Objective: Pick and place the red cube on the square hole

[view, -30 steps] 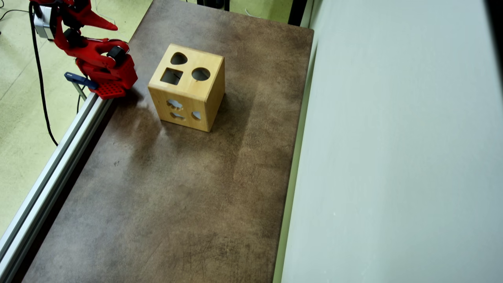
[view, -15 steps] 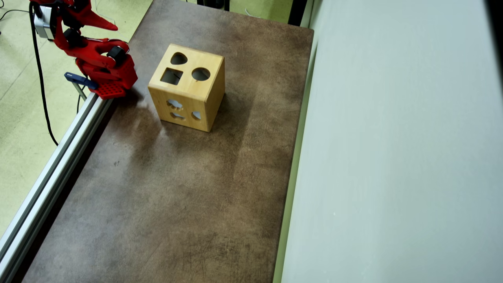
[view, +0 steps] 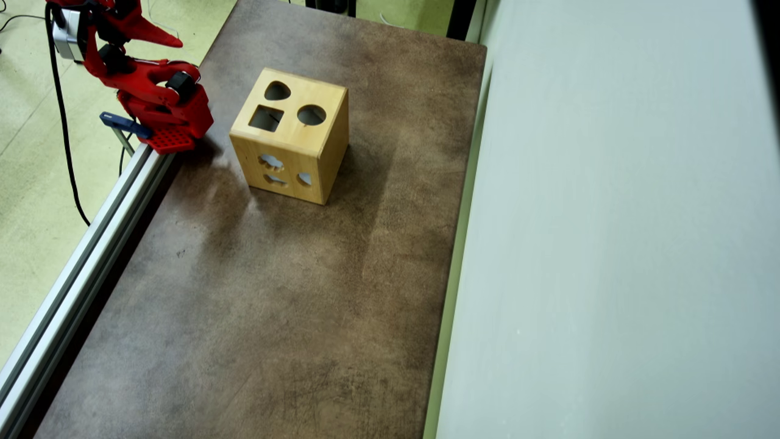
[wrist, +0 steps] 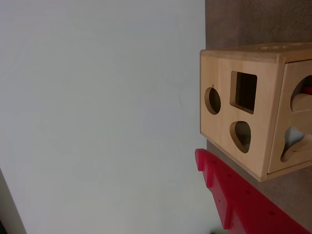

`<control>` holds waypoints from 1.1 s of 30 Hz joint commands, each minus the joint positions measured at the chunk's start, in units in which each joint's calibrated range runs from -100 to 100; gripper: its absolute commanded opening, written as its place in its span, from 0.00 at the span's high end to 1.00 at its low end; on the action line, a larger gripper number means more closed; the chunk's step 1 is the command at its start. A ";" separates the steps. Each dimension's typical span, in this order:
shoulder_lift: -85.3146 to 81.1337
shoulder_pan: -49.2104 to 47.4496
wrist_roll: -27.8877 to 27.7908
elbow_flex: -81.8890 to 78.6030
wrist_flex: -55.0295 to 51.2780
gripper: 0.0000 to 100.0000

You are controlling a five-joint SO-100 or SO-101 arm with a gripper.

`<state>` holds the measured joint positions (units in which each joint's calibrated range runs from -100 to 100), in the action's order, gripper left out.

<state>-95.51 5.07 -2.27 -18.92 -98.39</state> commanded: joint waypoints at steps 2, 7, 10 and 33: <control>-0.08 -0.16 0.15 0.04 0.15 0.20; -0.08 -0.16 0.15 0.04 0.15 0.20; -0.08 -0.16 0.15 0.04 0.15 0.20; -0.08 -0.16 -0.10 0.04 0.15 0.20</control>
<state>-95.51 5.07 -2.27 -18.92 -98.39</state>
